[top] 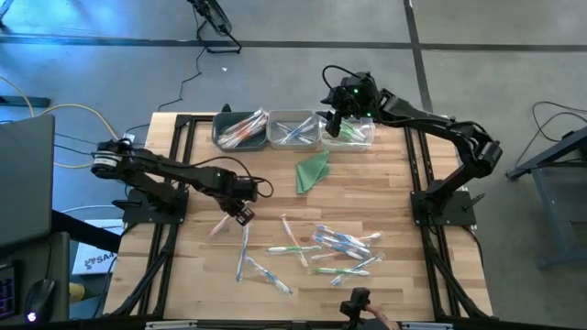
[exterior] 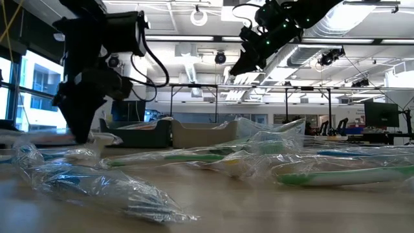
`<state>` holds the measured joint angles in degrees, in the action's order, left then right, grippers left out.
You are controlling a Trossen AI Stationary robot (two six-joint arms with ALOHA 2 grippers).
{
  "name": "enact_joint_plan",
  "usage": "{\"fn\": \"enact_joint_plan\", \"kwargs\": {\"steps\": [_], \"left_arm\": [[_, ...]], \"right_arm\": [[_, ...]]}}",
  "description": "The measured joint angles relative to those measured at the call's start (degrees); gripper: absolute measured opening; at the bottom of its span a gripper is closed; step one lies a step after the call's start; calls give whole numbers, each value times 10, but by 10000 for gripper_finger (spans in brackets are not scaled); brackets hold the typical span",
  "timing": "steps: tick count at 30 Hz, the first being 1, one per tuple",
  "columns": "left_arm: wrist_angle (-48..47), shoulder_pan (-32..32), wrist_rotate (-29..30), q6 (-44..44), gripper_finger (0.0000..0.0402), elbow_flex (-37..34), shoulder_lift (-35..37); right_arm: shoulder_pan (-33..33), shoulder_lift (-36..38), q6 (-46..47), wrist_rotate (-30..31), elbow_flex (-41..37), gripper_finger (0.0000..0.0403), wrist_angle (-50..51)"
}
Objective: Pick & Place Toothbrushes
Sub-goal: Put the orange toothbrush into the dark blue bin
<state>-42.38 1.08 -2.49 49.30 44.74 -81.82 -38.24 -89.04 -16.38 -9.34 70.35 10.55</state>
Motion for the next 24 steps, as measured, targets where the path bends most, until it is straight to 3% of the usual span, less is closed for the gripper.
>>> {"fn": "enact_joint_plan", "kwargs": {"steps": [10,18,24], "left_arm": [[-119,-88,64,-117,9,84,52],[-125,-237,100,-307,9,150,68],[-56,-353,102,-434,9,188,68]], "right_arm": [[0,0,0,2,0,188,-1],[0,0,3,4,0,188,-4],[0,0,29,4,0,188,-4]]}}
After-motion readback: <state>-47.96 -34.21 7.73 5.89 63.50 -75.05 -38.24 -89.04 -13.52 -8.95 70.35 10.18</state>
